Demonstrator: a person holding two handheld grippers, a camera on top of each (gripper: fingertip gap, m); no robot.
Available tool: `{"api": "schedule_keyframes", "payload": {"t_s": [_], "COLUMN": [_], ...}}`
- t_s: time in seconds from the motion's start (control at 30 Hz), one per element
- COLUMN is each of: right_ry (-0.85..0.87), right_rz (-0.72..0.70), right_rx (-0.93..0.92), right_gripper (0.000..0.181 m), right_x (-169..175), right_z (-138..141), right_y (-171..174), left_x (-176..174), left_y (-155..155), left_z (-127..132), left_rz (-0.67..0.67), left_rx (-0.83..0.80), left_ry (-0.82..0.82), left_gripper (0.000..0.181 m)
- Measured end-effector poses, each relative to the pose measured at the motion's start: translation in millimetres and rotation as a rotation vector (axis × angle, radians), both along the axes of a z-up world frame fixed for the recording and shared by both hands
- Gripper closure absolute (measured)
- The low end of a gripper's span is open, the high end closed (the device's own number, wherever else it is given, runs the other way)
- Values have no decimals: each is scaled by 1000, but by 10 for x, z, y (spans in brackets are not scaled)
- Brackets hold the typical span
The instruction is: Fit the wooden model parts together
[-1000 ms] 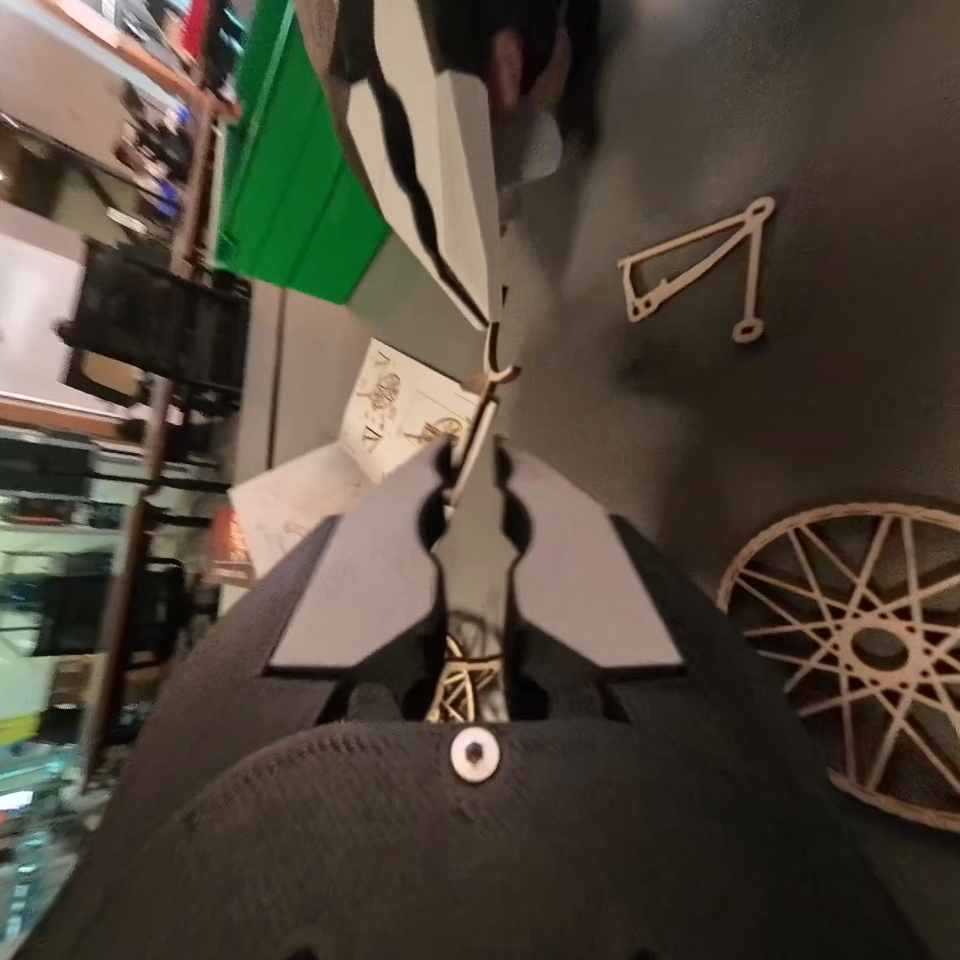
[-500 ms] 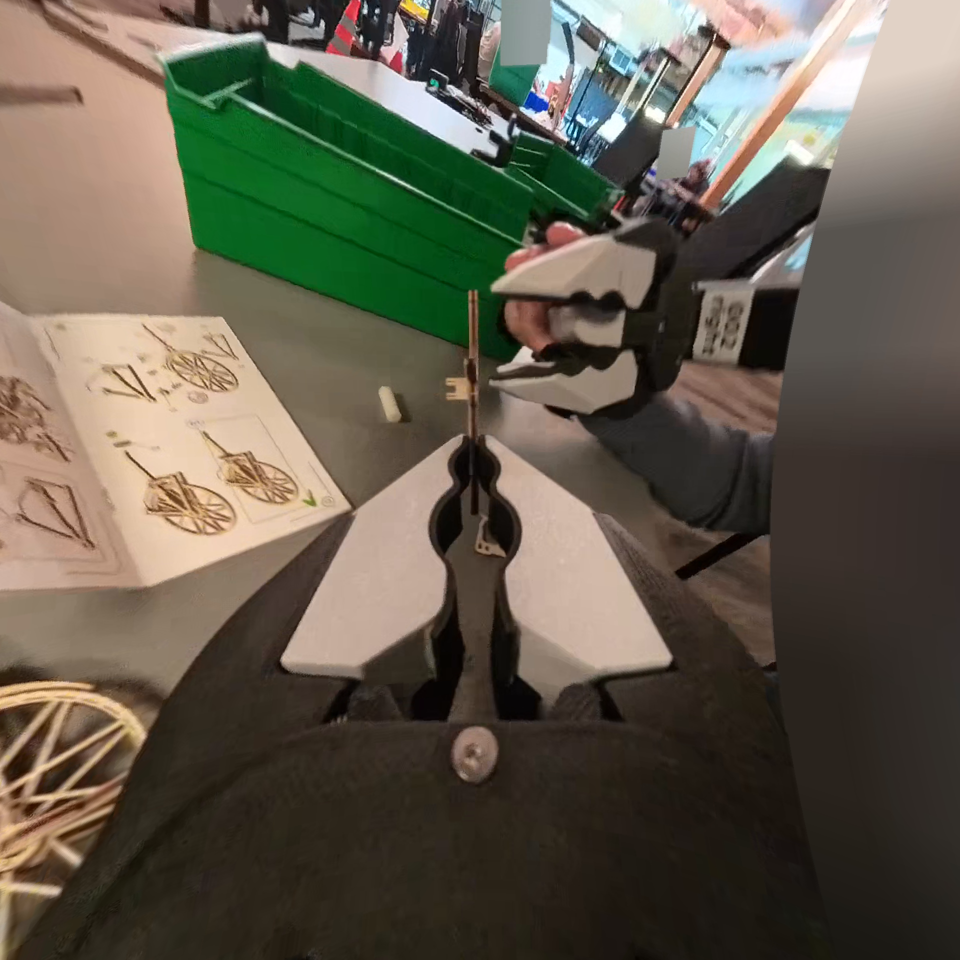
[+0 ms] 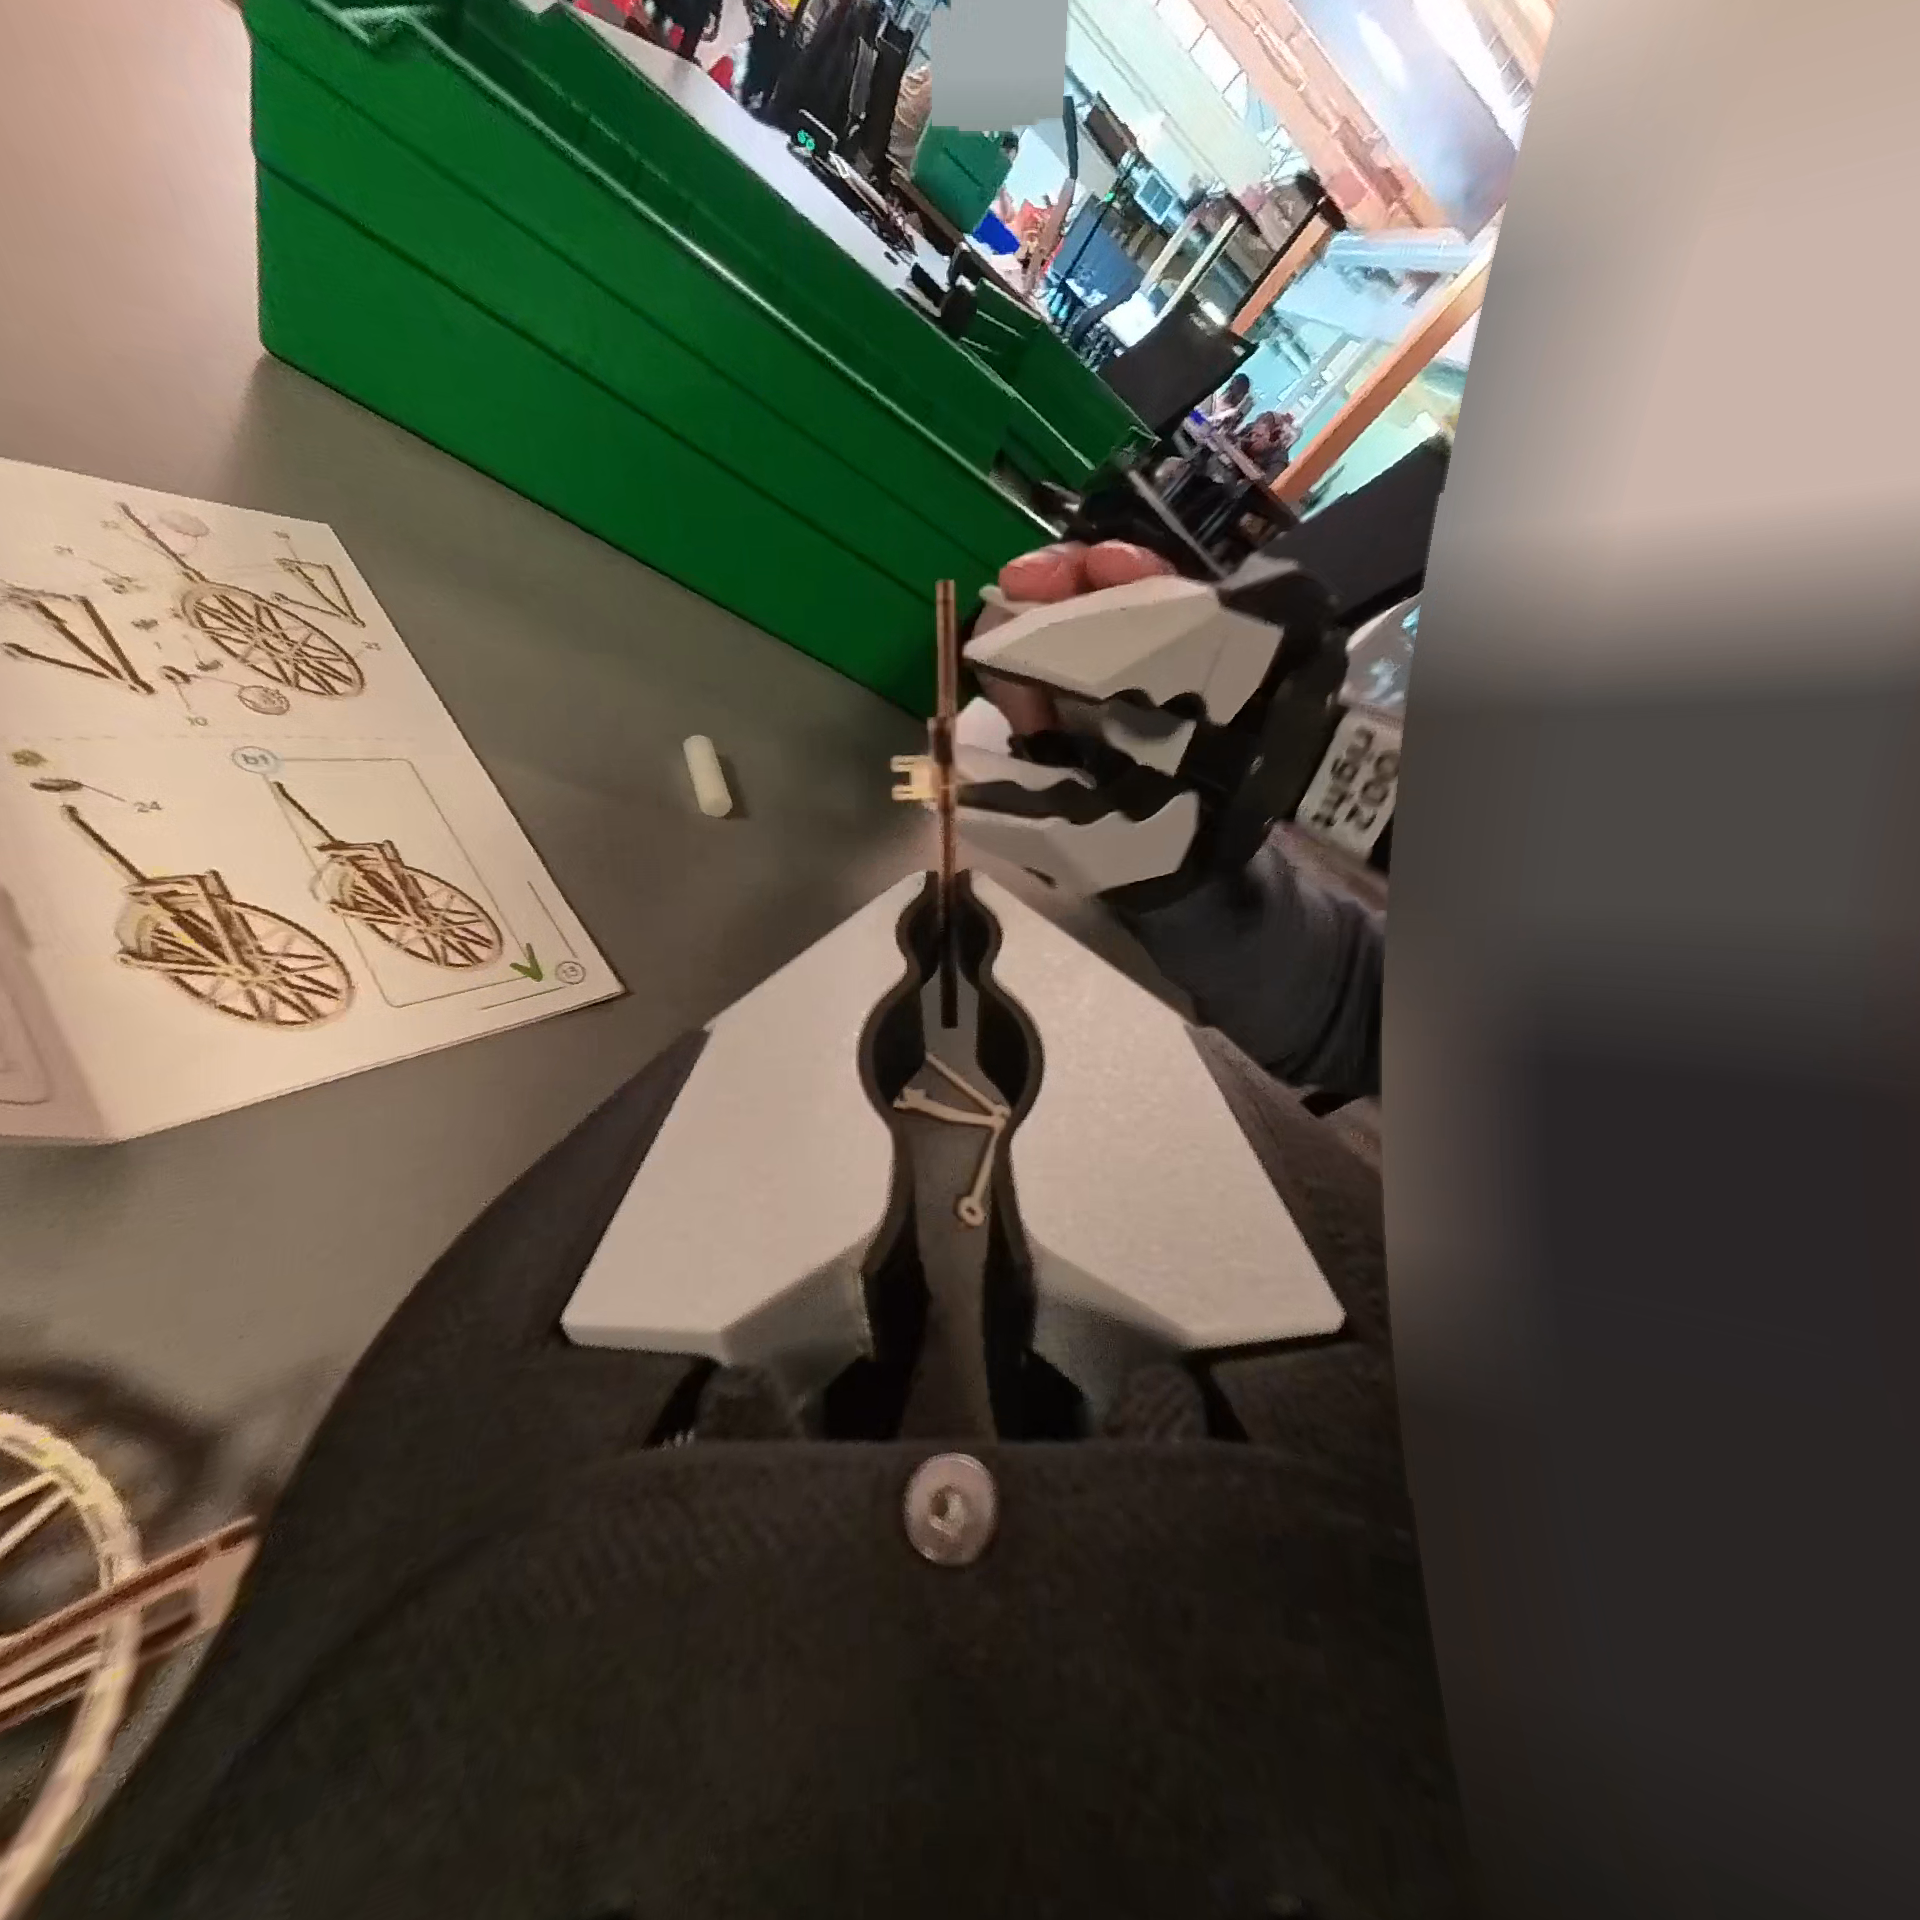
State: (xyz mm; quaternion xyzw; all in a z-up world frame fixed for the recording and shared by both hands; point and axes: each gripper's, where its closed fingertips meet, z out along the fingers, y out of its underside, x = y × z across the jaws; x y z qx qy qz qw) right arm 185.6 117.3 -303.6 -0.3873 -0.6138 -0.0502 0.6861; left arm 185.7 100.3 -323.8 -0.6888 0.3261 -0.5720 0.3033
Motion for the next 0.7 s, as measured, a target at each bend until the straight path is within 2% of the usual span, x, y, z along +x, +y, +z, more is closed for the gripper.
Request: {"api": "schedule_keyframes", "payload": {"t_s": [0.03,0.13,0.2,0.27,0.47,0.7], "right_ry": [58,153,110,56,-48,-77], "right_rz": [44,123,119,140,145,186], "right_rx": [-86,-287,-331,-376,-404,-441], "right_gripper": [153,142,138,140,146,158], "right_x": [-1,30,24,-48,-134,-163], "right_z": [20,33,-80,-215,-434,-495], "right_y": [-24,-39,-21,-70,-123,-202], "left_x": [-12,-97,-165,-165,-131,-103], "left_y": [22,153,235,233,158,102], "left_z": [-25,-207,-307,-340,-470,-512], "left_rz": [13,77,102,95,18,-26], "left_rx": [52,387,674,862,1096,1172], "left_ry": [29,261,452,550,692,728], "left_gripper": [181,181,180,180,180,180]}}
